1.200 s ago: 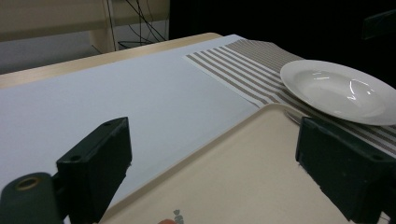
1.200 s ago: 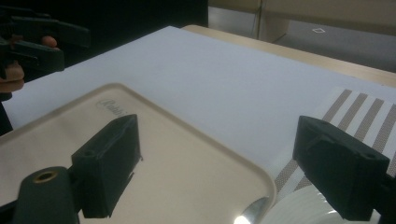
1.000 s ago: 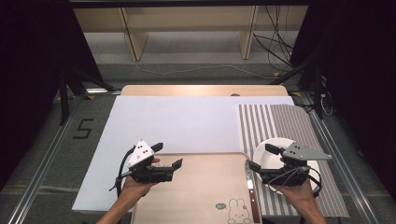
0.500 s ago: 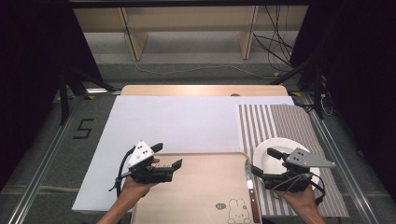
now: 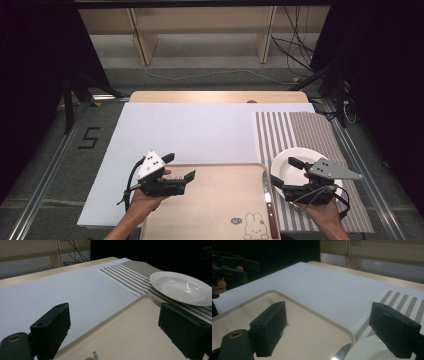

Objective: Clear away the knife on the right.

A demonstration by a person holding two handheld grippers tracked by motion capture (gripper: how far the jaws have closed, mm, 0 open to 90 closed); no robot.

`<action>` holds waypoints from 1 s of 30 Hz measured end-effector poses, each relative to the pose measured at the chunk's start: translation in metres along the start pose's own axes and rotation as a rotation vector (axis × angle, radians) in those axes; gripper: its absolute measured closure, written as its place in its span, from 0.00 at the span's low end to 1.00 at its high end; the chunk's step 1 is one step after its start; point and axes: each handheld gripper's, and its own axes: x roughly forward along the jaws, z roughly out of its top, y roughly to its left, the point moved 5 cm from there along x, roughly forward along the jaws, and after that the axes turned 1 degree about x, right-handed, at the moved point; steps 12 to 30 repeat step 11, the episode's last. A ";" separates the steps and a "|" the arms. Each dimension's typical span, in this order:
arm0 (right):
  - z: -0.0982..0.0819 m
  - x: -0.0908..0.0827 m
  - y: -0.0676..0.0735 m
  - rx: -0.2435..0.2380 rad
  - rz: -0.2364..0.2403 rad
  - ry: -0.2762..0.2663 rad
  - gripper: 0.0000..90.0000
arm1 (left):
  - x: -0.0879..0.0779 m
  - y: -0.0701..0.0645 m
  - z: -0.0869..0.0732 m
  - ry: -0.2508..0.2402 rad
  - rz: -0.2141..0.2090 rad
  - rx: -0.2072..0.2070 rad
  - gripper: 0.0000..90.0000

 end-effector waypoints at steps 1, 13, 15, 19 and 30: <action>0.000 0.000 0.000 0.000 0.000 -0.001 0.17 | 0.000 0.000 0.000 0.000 0.000 0.001 0.12; 0.000 0.001 0.001 -0.005 -0.007 0.005 0.17 | 0.000 0.000 0.000 -0.001 0.000 0.001 0.12; 0.000 0.001 0.001 -0.005 -0.007 0.005 0.17 | 0.000 0.000 0.000 -0.001 0.000 0.001 0.12; 0.000 0.001 0.001 -0.005 -0.007 0.005 0.17 | 0.000 0.000 0.000 -0.001 0.000 0.001 0.12; 0.000 0.001 0.001 -0.005 -0.007 0.005 0.17 | 0.000 0.000 0.000 -0.001 0.000 0.001 0.12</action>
